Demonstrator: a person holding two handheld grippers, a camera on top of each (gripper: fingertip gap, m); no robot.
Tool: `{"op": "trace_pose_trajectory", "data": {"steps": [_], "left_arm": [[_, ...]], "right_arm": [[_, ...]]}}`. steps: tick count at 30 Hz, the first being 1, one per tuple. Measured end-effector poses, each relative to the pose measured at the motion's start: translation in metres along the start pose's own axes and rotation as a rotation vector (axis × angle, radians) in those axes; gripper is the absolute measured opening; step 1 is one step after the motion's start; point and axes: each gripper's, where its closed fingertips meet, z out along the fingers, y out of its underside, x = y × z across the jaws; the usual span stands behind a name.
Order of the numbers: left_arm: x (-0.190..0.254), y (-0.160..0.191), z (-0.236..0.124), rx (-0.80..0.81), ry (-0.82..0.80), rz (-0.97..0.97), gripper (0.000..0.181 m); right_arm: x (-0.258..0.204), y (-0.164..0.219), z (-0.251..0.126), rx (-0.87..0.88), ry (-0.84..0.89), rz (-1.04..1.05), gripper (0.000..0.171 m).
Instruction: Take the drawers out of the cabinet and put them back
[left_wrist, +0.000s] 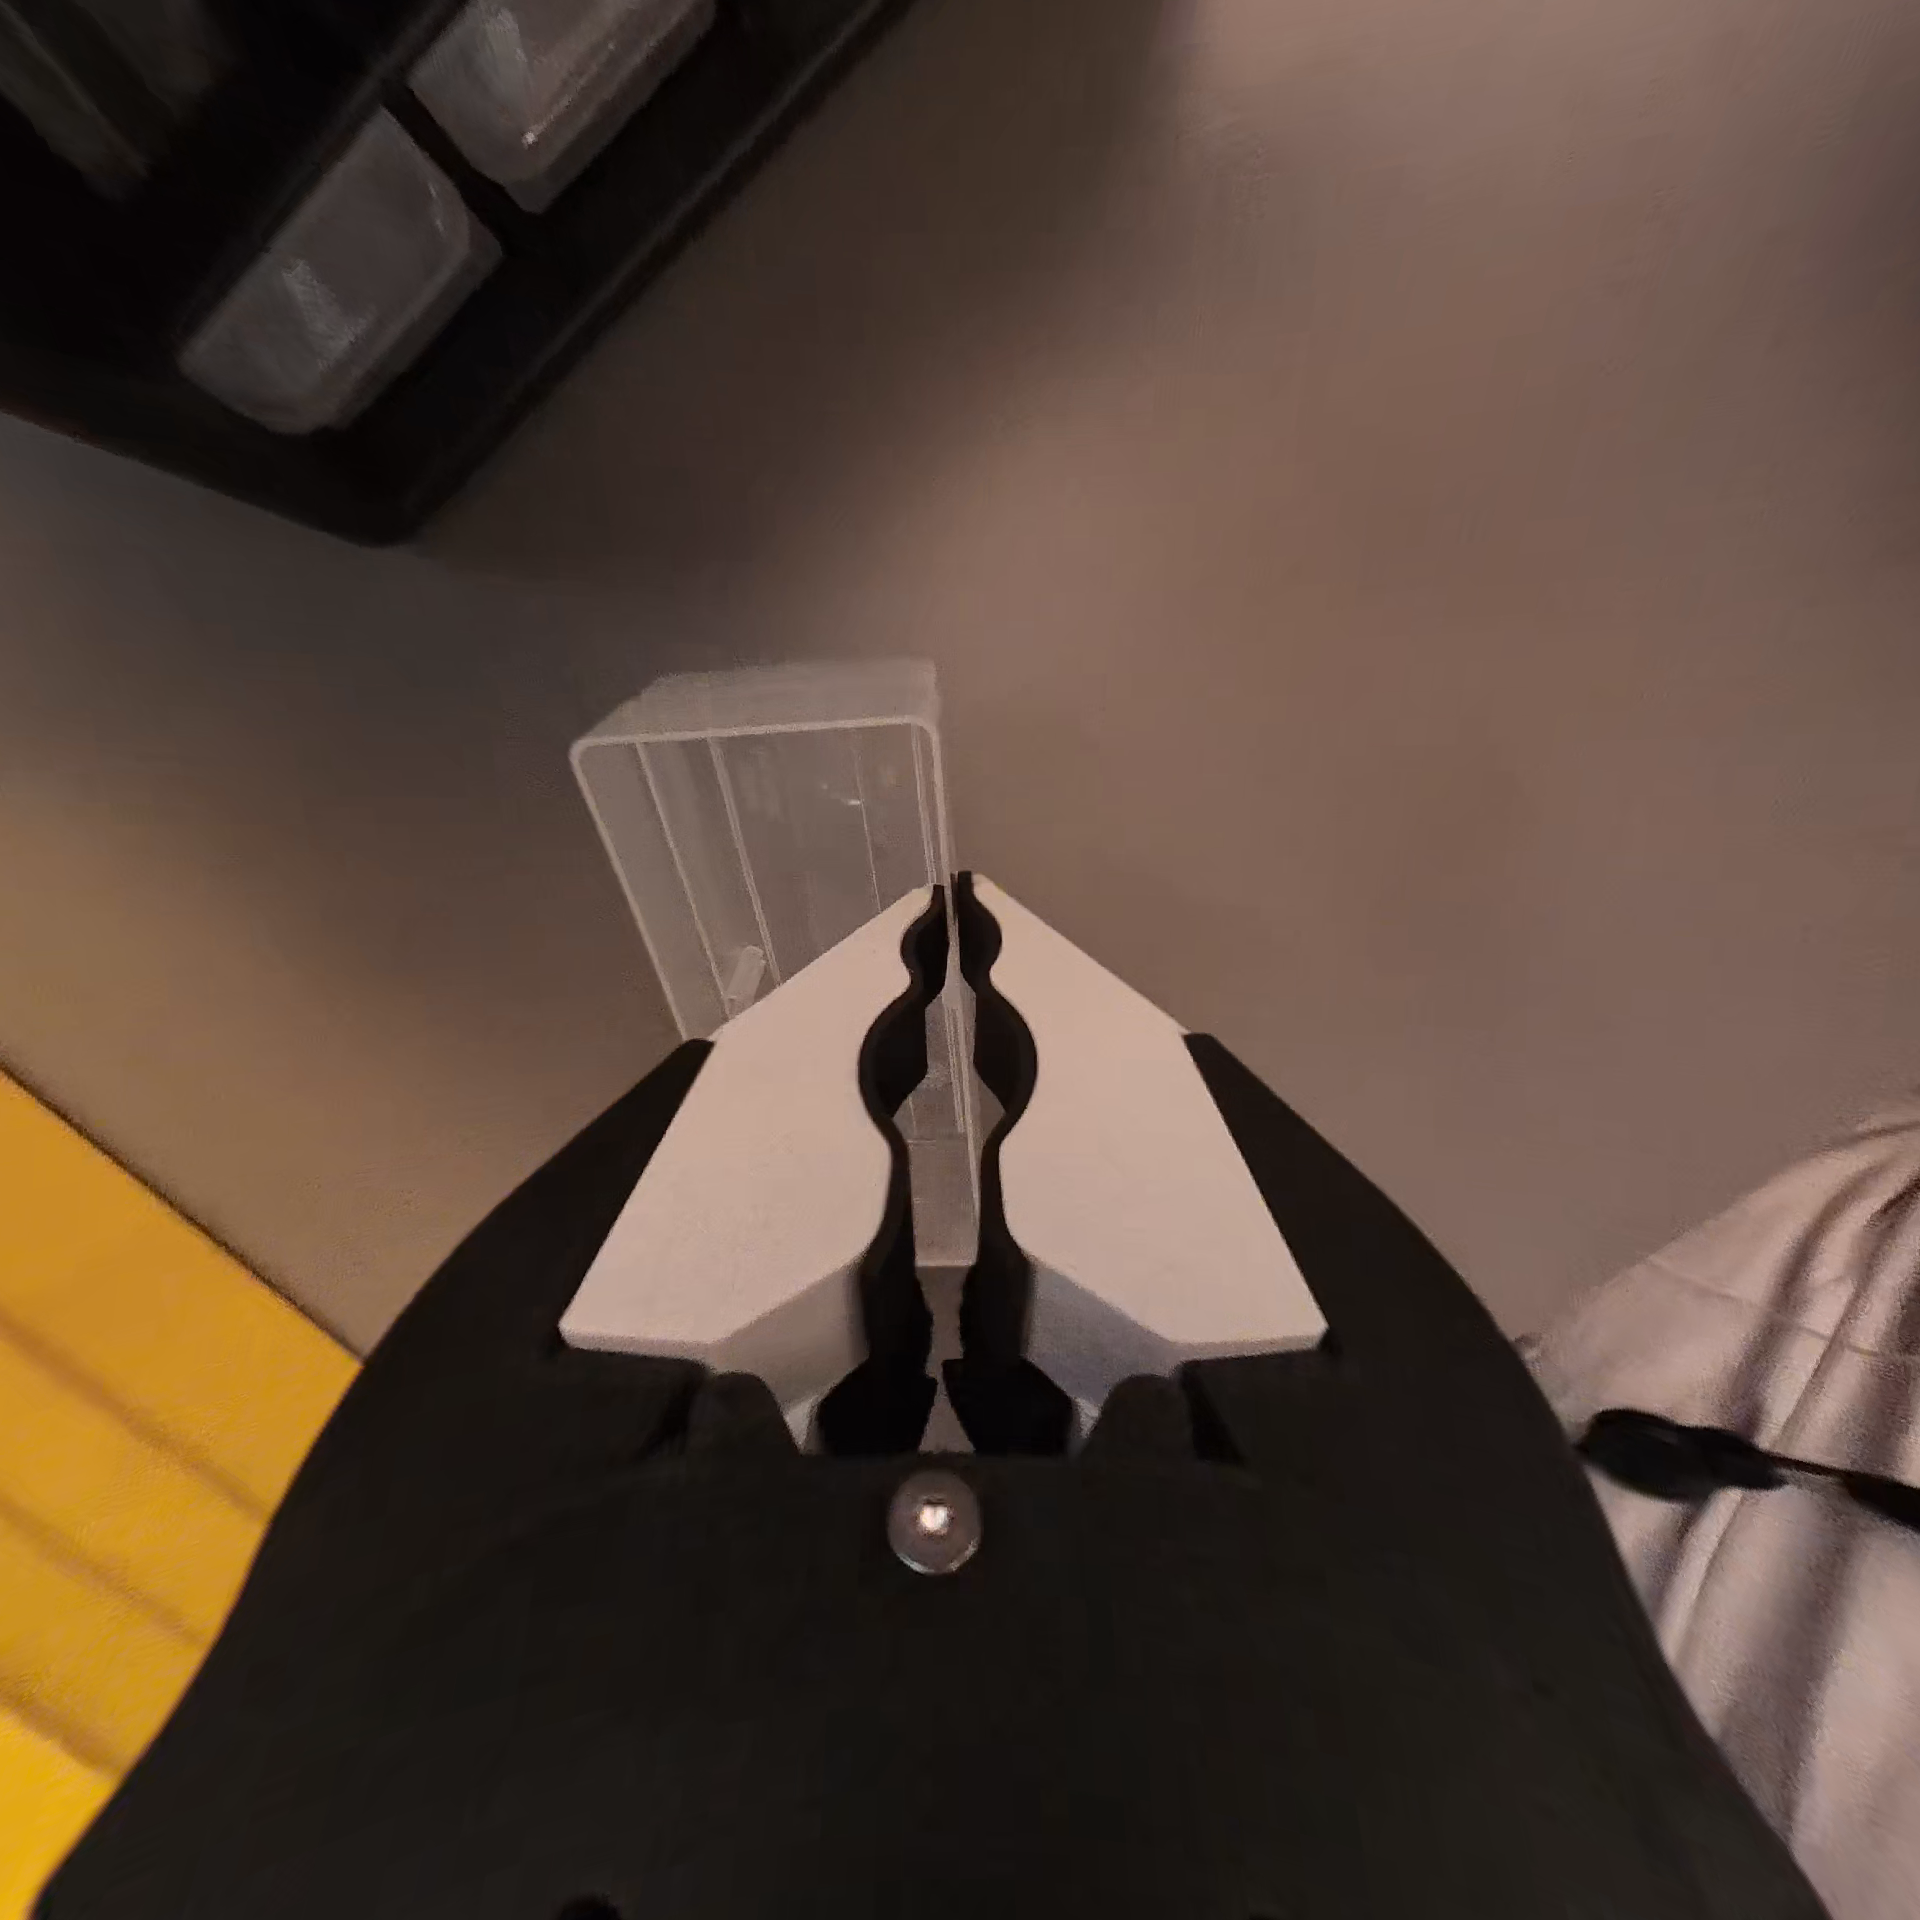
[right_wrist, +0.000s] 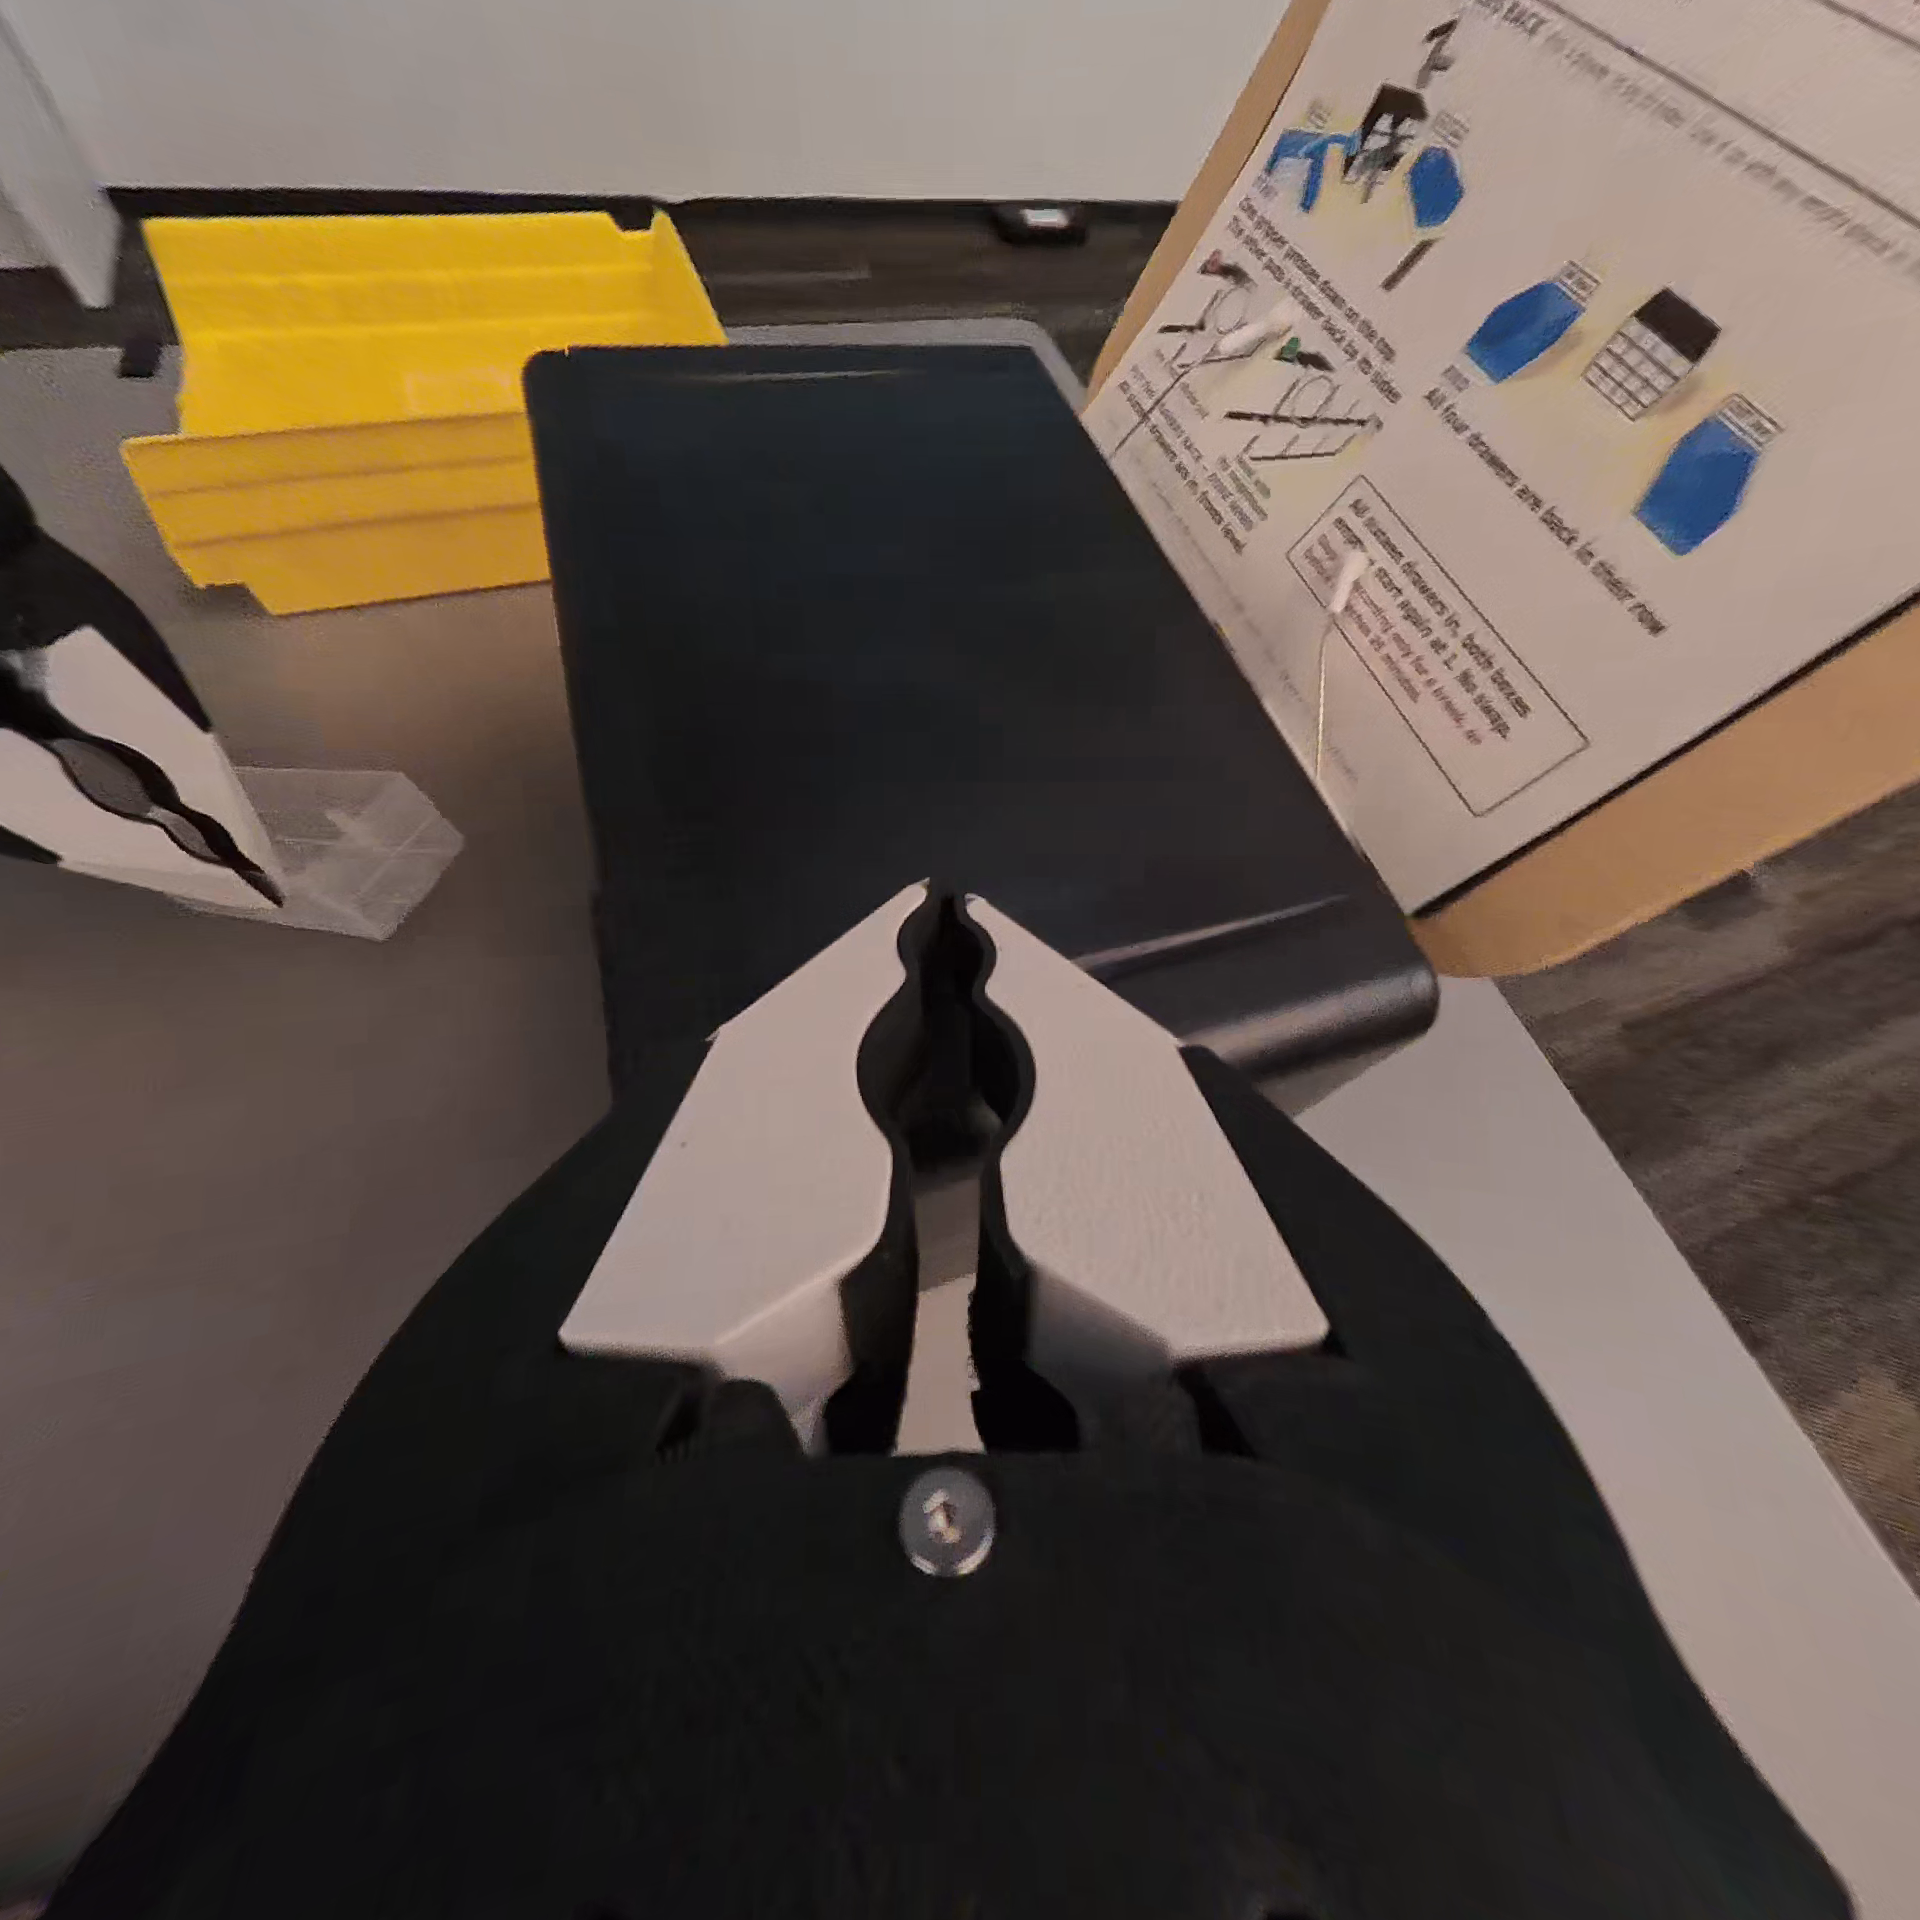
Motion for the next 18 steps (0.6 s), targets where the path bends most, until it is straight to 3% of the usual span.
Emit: {"op": "trace_pose_trajectory", "data": {"steps": [1, 5, 9, 14, 18], "left_arm": [[0.001, 0.002, 0.003, -0.015, -0.019, -0.017, 0.0], [0.002, 0.009, 0.016, -0.094, -0.067, -0.049, 0.0], [0.005, 0.013, 0.029, -0.153, -0.036, -0.069, 0.0], [0.007, 0.002, 0.034, -0.105, 0.023, -0.107, 0.0], [0.006, -0.002, 0.016, -0.006, 0.009, -0.085, 0.025]], "right_arm": [[0.002, -0.003, 0.004, 0.009, -0.013, -0.007, 0.0], [0.0, -0.018, 0.01, 0.019, -0.054, -0.057, 0.0], [-0.003, -0.033, 0.016, -0.037, 0.041, -0.143, 0.0], [0.002, -0.012, 0.015, -0.188, 0.102, -0.188, 0.0], [0.006, -0.011, 0.006, -0.185, 0.123, -0.164, 0.0]]}}
